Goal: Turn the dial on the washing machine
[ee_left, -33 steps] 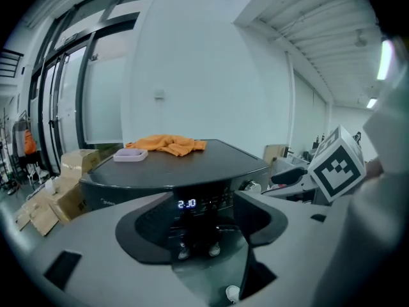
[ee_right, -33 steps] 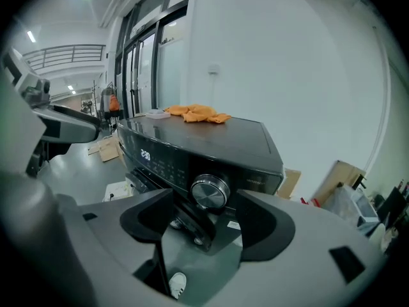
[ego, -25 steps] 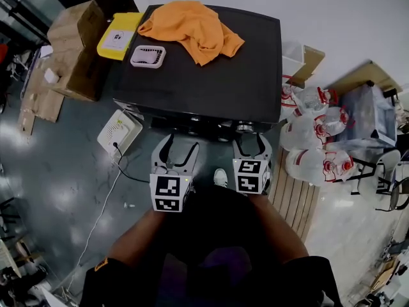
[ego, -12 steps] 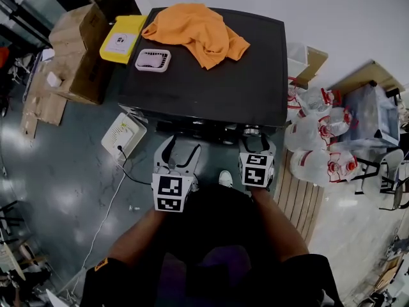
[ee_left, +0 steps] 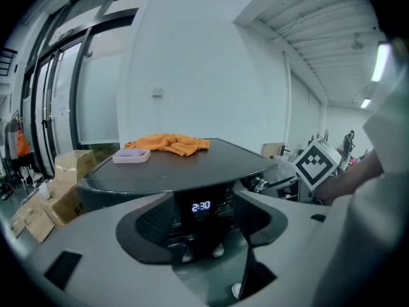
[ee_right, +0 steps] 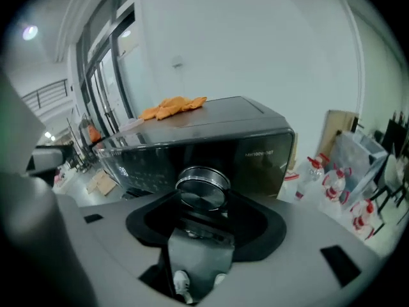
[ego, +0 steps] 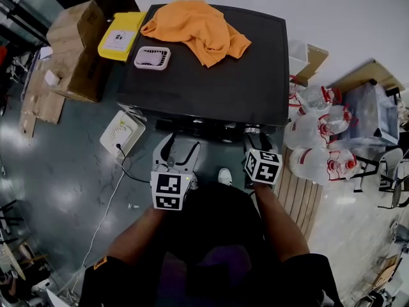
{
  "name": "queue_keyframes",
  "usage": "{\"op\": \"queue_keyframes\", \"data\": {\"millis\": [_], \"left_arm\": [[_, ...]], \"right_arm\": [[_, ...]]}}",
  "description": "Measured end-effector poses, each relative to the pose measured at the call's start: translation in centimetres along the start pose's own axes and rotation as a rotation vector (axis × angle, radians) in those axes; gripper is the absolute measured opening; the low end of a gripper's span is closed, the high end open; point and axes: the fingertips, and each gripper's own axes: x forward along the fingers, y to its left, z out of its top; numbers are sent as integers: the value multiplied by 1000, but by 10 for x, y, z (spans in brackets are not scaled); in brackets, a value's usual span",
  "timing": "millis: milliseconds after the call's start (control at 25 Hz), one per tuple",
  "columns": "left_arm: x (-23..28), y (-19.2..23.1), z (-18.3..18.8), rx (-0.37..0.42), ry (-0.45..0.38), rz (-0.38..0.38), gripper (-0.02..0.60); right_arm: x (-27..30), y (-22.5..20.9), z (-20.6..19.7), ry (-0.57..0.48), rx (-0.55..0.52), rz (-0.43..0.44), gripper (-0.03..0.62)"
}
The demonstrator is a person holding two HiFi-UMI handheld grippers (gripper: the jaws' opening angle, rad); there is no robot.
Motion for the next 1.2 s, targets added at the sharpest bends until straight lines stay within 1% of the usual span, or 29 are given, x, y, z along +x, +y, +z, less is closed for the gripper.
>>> {"op": "queue_keyframes", "data": {"millis": [80, 160, 200, 280, 400, 480, 520, 600, 680, 720, 760, 840, 960, 1080, 1200], "left_arm": [[0, 1, 0, -6, -2, 0, 291], [1, 1, 0, -11, -3, 0, 290], [1, 2, 0, -11, -3, 1, 291], [1, 1, 0, -8, -3, 2, 290], [1, -1, 0, -5, -5, 4, 291], [2, -2, 1, -2, -5, 7, 291], [2, -2, 2, 1, -5, 8, 291], [3, -2, 3, 8, -2, 11, 291], [2, -4, 2, 17, 0, 10, 290], [2, -4, 2, 21, 1, 8, 290], [2, -4, 2, 25, 2, 6, 290], [2, -4, 2, 30, 4, 5, 290], [0, -3, 0, 33, 5, 7, 291], [-1, -2, 0, 37, 6, 5, 290], [-1, -1, 1, 39, 7, 5, 290]], "right_arm": [[1, -1, -1, 1, 105, 61, 239], [1, -2, -1, 0, 188, 114, 239], [1, -2, -1, -1, 212, 132, 239], [2, -2, -1, 1, 208, 145, 239], [0, -3, -2, 6, 140, 111, 242], [-3, -4, -1, 3, 55, 47, 282], [-5, -4, 1, -1, -5, 7, 288], [-8, 0, 4, -6, -164, -74, 296], [-10, 8, 7, -6, -321, -128, 296], [-10, 12, 8, -5, -372, -141, 296], [-9, 15, 8, -5, -400, -151, 296], [-7, 16, 8, 1, -414, -165, 296], [-5, 14, 7, 8, -407, -179, 296], [-3, 13, 8, 6, -374, -174, 296], [-2, 13, 10, 7, -319, -159, 287]]}}
